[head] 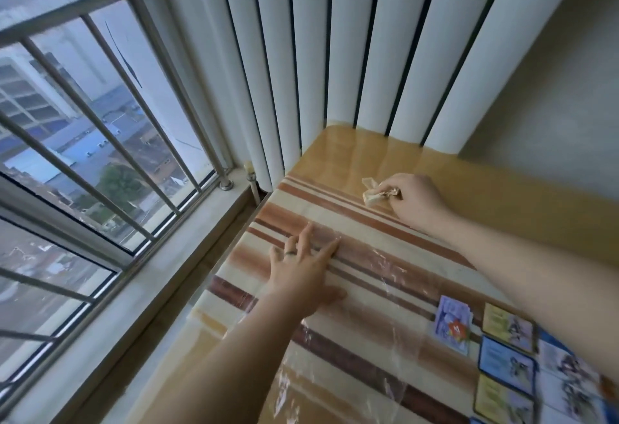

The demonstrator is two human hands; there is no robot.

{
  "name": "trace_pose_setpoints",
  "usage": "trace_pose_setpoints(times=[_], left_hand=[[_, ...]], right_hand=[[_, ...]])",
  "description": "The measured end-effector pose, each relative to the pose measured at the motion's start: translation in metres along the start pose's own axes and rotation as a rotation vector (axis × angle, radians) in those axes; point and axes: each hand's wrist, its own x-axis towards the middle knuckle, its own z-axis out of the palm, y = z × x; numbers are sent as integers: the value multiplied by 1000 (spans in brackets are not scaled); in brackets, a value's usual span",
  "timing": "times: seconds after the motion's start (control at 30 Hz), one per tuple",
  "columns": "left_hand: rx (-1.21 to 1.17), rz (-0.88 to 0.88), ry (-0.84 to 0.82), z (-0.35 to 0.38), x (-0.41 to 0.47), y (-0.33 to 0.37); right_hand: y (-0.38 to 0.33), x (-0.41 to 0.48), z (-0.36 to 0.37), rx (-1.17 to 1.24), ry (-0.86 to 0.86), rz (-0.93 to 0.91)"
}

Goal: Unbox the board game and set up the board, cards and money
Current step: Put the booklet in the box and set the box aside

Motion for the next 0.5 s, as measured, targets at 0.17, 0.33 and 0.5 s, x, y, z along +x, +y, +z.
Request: trace_pose_setpoints(times=[0.17,0.33,0.5], left_hand=[[-249,-79,156,-1,-12,-4],[-523,-120,369,-25,-44,-19],[-883,-84,769,-42,-99,-21]], right_hand=[[-25,-52,-31,98,-130,-27],[-53,-102,-17,148,-276,-90],[-80,-146,0,276,-176,-230]])
